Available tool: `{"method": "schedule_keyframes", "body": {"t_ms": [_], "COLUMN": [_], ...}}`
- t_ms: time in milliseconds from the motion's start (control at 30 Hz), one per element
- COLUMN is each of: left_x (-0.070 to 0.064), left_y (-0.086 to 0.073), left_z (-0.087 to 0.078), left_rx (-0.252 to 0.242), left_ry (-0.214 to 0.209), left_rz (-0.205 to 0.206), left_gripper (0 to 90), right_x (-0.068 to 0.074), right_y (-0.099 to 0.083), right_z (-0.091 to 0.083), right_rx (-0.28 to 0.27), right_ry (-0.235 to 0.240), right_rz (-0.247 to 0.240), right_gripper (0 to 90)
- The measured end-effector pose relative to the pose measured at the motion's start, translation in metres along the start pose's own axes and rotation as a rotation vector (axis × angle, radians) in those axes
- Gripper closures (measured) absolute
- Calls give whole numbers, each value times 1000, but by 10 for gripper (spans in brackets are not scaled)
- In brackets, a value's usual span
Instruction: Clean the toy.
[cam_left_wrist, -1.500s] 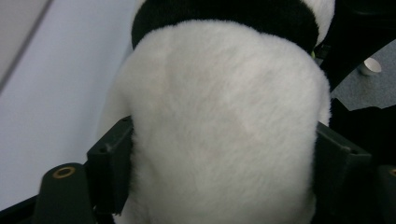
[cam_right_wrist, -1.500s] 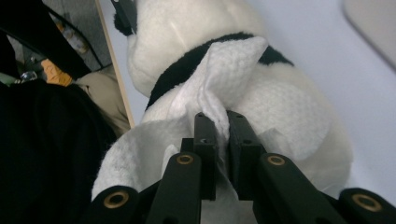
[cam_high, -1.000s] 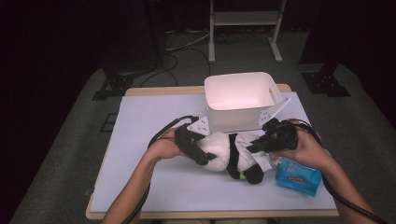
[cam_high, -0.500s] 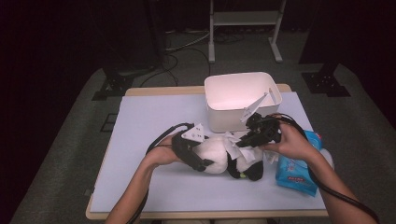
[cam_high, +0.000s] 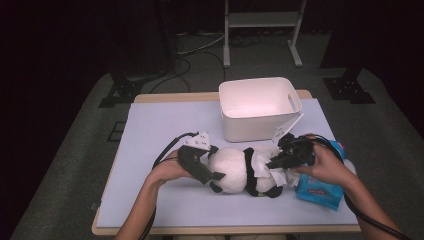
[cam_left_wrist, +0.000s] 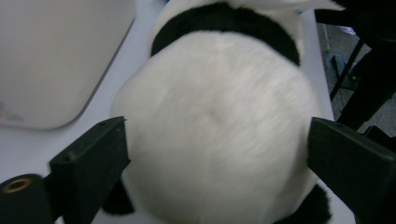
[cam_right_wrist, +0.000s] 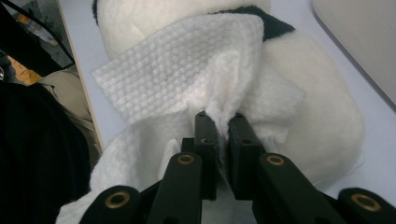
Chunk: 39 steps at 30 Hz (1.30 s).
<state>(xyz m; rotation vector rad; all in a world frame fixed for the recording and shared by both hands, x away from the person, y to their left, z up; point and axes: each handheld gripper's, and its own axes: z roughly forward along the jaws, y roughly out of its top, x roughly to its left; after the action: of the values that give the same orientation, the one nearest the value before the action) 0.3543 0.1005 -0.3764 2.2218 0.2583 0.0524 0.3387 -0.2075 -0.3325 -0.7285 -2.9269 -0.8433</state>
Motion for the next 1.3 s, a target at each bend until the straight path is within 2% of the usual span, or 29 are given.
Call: {"method": "schedule_keyframes", "body": {"t_ms": [67,200,267,333,367,567,867,1067,1167,1300], "left_x": [1,1,-1,-4,-4,-6,-12,-12,-12,-11], "left_y": [-4,-9,-9,-8,-7,-6,-2,-3,-6,-6], "left_z": [1,7,11,12,12,12,13,13,14,13], "left_rx": [21,27,37,45,46,47,58,54,52,47], "left_ry": [-15,-61,-70,-65,-61,-52,-33,-34,-31,-29], "left_rz": [-22,-51,-44,-40,-42,-42,-15,-15,-16,-22], "left_gripper": [34,25,47,66,77,92,92,89,88,78], "right_x": [1,4,6,9,12,19,34,44,46,40], "right_y": [-3,-7,-7,-5,-2,9,47,71,74,66], "right_z": [-1,0,-1,-2,-3,-1,23,31,34,30], "right_rx": [-1,6,15,23,24,14,48,22,43,64], "right_ry": [-1,4,-4,-12,-24,-15,9,31,26,1], "right_rz": [3,0,-5,-11,-29,-60,-139,-188,-203,-188], "right_gripper": [833,832,831,829,828,825,825,823,823,823]}}
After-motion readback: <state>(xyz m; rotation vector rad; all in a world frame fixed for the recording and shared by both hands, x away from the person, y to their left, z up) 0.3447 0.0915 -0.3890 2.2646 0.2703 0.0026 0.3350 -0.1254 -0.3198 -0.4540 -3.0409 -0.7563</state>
